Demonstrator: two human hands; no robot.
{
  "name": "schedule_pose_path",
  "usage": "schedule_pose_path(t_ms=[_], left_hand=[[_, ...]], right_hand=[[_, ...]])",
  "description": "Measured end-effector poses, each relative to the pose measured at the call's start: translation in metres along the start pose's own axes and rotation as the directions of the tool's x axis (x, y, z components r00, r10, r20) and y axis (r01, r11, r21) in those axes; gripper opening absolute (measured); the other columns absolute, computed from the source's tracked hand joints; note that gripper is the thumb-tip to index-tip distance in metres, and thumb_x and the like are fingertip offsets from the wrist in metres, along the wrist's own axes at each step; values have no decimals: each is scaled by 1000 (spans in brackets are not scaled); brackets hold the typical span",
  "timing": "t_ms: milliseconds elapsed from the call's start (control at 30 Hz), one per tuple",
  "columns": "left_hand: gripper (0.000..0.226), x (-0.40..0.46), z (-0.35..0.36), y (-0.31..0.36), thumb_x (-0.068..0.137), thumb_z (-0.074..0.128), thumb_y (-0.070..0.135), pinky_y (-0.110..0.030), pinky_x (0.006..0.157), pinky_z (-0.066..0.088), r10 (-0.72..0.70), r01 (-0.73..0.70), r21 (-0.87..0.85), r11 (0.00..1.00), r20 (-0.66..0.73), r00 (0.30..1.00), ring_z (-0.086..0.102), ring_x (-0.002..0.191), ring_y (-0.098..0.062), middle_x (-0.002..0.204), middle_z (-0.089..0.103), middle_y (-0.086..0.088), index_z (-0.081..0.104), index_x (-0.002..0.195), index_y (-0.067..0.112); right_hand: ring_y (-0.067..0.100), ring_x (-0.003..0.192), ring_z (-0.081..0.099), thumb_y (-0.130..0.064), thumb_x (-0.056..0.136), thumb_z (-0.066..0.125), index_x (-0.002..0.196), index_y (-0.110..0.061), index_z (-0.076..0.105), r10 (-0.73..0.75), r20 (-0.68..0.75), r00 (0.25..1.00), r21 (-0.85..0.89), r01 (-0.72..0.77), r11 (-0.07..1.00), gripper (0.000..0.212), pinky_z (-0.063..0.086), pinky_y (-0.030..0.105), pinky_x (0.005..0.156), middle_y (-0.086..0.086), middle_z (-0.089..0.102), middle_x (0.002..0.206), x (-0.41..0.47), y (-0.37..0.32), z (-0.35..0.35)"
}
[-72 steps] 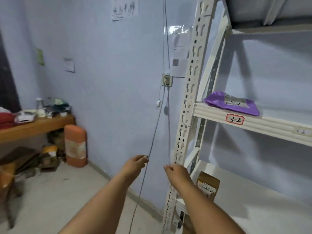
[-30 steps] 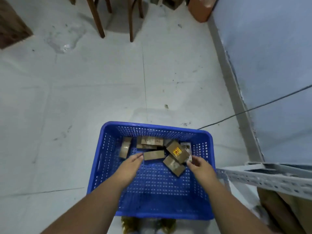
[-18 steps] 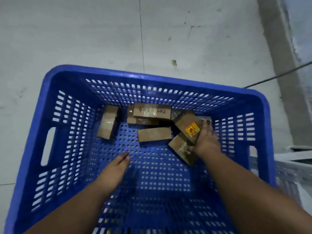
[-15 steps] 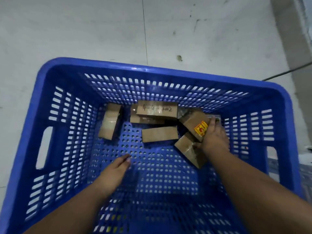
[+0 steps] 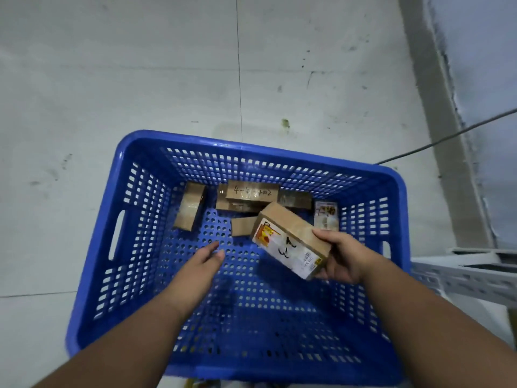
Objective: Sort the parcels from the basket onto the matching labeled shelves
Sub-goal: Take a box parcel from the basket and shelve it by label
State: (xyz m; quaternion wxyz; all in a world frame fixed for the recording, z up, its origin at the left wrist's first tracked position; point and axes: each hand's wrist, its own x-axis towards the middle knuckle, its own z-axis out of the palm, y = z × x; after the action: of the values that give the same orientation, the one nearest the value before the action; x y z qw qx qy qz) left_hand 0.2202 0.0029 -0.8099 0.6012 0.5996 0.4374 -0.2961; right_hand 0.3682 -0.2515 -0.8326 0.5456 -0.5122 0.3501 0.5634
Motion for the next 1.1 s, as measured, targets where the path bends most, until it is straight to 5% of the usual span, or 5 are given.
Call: schedule_pose_path(t_ms=[367, 533, 667, 800, 1100], left_hand=[[55, -93, -8, 87, 94, 59, 28, -44, 99, 48, 212, -181, -322, 929, 63, 975, 65, 108, -12, 119, 66, 15, 37, 136, 55], [57, -135, -34, 134, 89, 67, 17, -47, 93, 49, 286, -257, -302, 918, 54, 957, 63, 109, -19, 119, 67, 8, 45, 128, 52], [22, -181, -43, 180, 93, 60, 14, -34, 79, 53, 367, -336, -406, 850, -1, 930, 69, 98, -23, 113, 70, -9, 63, 114, 18], [31, -243, -56, 259, 88, 65, 17, -38, 76, 57, 537, -495, -504, 708, -71, 841, 69, 100, -23, 116, 68, -4, 62, 118, 24], [42, -464, -90, 410, 94, 57, 15, -51, 103, 44, 855, -782, -480, 398, -116, 506, 64, 111, -26, 116, 71, -3, 54, 134, 29]], right_hand=[[35, 88, 68, -86, 74, 32, 121, -19, 67, 152, 171, 973, -172, -123, 977, 89, 59, 37, 66, 18, 67, 114, -109, -42, 67], [20, 94, 65, -24, 77, 75, 129, -19, 55, -282, 196, 939, -108, 307, 946, 57, 55, 28, 74, 8, 68, 113, -167, -87, 105], [24, 91, 66, -12, 85, 66, 120, -11, 54, -588, 99, 803, 29, 589, 808, 37, 56, 37, 79, 13, 68, 108, -226, -127, 145], [36, 111, 63, -42, 66, 84, 128, -5, 51, -757, -42, 652, 178, 750, 637, 79, 46, 59, 99, 19, 67, 120, -305, -164, 204], [19, 102, 69, -17, 99, 52, 128, -29, 56, -964, 131, 232, 130, 960, 248, 32, 52, 35, 79, 0, 73, 111, -564, -198, 294]])
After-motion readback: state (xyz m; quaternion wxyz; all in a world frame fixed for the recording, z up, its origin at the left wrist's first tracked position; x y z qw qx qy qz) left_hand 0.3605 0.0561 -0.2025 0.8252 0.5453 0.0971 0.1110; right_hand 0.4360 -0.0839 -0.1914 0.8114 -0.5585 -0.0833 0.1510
